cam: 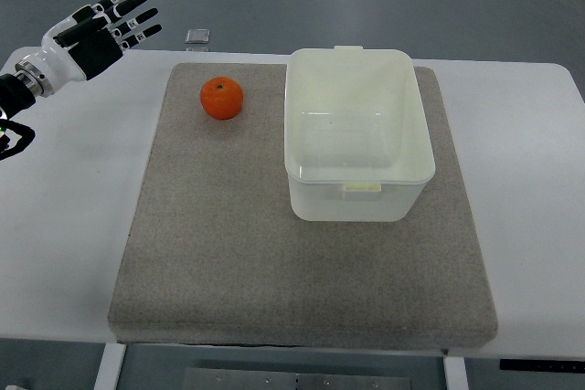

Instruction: Put orange in box with left hand

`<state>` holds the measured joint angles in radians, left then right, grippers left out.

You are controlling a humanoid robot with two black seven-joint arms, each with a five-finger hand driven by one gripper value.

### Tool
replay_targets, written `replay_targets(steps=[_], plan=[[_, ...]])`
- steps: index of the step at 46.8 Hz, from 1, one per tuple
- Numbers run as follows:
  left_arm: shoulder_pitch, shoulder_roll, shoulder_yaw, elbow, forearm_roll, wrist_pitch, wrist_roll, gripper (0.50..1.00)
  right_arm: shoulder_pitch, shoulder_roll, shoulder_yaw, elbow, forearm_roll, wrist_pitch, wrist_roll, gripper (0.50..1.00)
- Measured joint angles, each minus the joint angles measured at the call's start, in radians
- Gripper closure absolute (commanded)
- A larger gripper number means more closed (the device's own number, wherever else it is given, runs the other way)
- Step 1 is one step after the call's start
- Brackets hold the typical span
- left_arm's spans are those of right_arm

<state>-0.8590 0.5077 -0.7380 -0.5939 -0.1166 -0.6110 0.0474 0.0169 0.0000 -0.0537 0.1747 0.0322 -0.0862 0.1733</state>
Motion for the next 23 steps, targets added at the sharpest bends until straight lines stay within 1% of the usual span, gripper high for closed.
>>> replay_targets(steps=[23], plan=[[0.001,-0.003,0.006,-0.012,0.001,0.000,0.003,0.506,0.000,0.000,0.000,-0.001,0.000,0.000,0.000,0.574]])
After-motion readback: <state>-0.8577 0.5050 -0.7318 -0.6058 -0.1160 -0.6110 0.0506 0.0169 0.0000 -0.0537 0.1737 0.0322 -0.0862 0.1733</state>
